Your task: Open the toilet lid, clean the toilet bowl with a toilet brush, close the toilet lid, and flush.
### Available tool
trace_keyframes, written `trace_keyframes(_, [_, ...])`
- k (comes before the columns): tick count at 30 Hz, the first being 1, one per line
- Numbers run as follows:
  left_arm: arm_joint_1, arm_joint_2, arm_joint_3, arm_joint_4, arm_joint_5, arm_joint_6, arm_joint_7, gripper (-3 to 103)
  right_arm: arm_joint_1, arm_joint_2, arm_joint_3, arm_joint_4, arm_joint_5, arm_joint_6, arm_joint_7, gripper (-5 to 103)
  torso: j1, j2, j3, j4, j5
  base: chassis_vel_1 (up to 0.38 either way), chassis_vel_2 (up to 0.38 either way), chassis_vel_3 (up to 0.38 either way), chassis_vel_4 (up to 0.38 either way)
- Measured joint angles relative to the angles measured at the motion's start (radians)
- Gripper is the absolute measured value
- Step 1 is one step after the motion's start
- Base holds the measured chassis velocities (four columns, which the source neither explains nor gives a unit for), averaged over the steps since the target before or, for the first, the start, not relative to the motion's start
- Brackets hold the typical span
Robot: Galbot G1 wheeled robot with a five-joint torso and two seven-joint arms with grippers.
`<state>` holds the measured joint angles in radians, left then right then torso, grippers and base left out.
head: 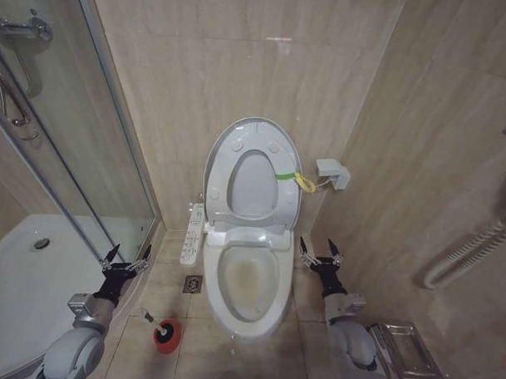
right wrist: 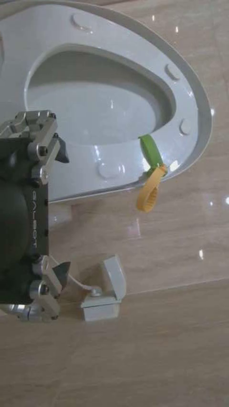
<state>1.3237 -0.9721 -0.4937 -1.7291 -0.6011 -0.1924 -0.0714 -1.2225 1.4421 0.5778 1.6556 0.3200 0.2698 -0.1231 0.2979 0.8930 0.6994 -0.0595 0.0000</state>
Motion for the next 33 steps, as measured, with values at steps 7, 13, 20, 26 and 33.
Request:
trace_keyframes(7, [0.001, 0.0, 0.0, 0.0, 0.0, 0.0, 0.0, 100, 0.017, -0.001, 0.002, -0.008, 0.001, 0.014, 0.005, 100, -0.001, 0.0, 0.0, 0.0, 0.0, 0.0, 0.0, 0.0, 0.0])
trace_keyframes(13, [0.0, 0.0, 0.0, 0.0, 0.0, 0.0, 0.0, 100, 0.025, -0.004, 0.005, -0.011, 0.001, 0.018, 0.024, 100, -0.001, 0.0, 0.0, 0.0001, 0.0, -0.025, 0.017, 0.039, -0.018])
trace_keyframes(20, [0.0, 0.0, 0.0, 0.0, 0.0, 0.0, 0.0, 100, 0.027, -0.009, 0.014, -0.018, 0.0, 0.041, 0.033, 100, -0.001, 0.0, 0.0, 0.0001, -0.0001, -0.108, -0.041, 0.107, 0.027])
trace_keyframes(26, [0.0, 0.0, 0.0, 0.0, 0.0, 0.0, 0.0, 100, 0.02, -0.009, 0.018, -0.02, -0.002, 0.054, 0.023, 100, 0.0, 0.0, 0.0, -0.0002, 0.0004, -0.128, -0.104, 0.118, 0.094])
trace_keyframes(33, [0.0, 0.0, 0.0, 0.0, 0.0, 0.0, 0.0, 100, -0.003, 0.002, 0.011, 0.004, -0.009, 0.046, -0.014, 100, -0.001, 0.0, 0.0, 0.0001, -0.0002, -0.016, -0.023, 0.011, 0.017])
